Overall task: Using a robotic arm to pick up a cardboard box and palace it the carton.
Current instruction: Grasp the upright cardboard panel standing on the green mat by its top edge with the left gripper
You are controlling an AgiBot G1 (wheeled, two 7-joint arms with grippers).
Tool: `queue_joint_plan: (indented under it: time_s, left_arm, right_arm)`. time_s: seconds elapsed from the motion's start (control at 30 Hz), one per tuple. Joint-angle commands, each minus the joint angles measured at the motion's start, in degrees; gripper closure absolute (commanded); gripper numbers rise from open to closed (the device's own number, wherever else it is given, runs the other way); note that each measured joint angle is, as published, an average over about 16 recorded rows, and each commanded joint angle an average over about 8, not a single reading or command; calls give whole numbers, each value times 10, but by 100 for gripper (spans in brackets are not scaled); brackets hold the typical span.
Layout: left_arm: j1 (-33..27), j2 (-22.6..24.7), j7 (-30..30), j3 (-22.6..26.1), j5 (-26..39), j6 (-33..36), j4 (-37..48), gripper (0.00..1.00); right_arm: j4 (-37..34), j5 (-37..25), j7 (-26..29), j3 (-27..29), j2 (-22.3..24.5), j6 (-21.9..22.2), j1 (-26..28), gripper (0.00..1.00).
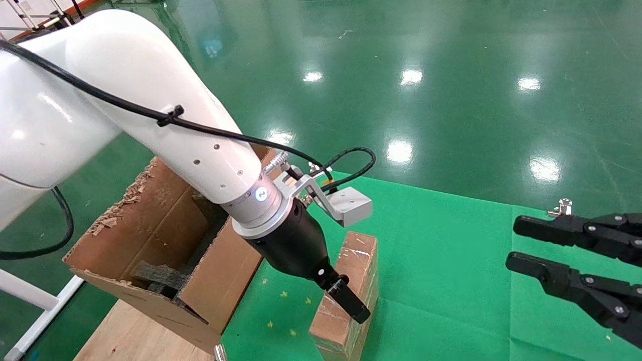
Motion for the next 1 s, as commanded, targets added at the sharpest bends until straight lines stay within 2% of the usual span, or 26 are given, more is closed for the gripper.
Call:
queue_joint_plan:
  time_s: [0.03,1.0]
  left_arm:
    - [0,0,0,0,0,0,0,100]
    - [-1,-1,0,-4,-3,4,1,100]
  right_arm:
    - [0,0,0,0,0,0,0,0]
    - [0,0,0,0,0,0,0,0]
